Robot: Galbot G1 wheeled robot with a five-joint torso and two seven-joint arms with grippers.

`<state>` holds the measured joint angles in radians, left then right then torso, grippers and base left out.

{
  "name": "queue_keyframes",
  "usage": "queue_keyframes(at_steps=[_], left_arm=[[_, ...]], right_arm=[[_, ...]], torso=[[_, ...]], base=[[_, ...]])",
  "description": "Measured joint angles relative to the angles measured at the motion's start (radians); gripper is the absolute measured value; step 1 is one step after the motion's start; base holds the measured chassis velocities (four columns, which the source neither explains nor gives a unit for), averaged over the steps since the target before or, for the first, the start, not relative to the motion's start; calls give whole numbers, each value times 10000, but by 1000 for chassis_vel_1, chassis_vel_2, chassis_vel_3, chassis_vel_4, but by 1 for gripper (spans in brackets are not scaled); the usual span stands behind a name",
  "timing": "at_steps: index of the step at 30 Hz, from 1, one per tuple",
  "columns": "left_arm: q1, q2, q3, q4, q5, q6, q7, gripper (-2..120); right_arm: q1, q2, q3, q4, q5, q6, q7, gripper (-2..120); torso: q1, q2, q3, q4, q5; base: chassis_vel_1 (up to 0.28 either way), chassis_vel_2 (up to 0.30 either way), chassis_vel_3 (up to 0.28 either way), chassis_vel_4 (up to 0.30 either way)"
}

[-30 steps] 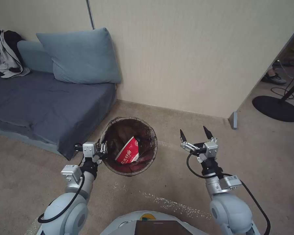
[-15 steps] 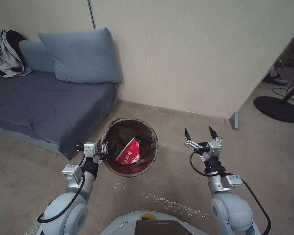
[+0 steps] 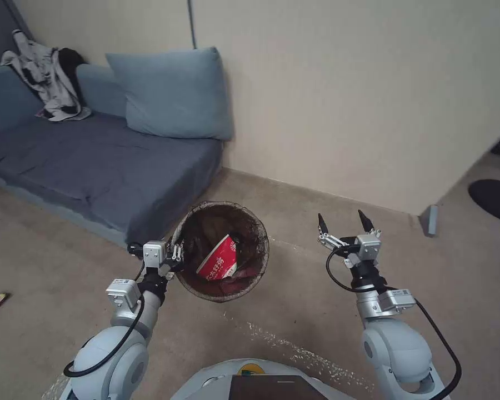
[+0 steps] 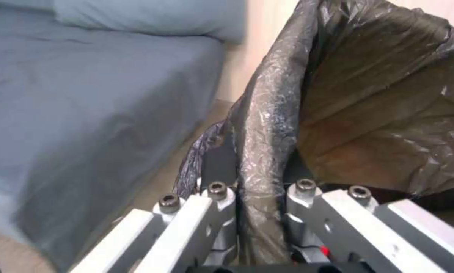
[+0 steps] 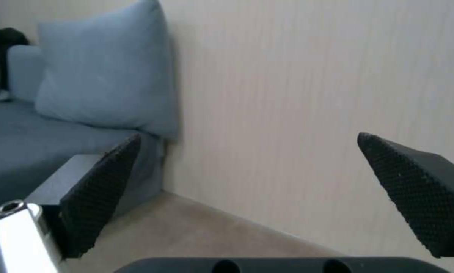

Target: Pick up the trash bin, then pick up the garbage from the floor and place it into the trash bin.

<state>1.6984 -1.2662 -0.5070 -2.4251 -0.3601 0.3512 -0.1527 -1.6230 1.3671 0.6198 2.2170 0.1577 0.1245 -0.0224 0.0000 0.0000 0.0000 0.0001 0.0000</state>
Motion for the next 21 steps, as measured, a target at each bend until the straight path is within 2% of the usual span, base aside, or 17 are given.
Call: queue_keyframes(at_steps=[21], left_arm=[[-149,3,-17,214,-92,-7,19,7]], right_arm=[[390,-279,-357,-162,88,-362,416,100]], torso=[[0,0,0,-1,-1]], base=[[119,117,109,109]])
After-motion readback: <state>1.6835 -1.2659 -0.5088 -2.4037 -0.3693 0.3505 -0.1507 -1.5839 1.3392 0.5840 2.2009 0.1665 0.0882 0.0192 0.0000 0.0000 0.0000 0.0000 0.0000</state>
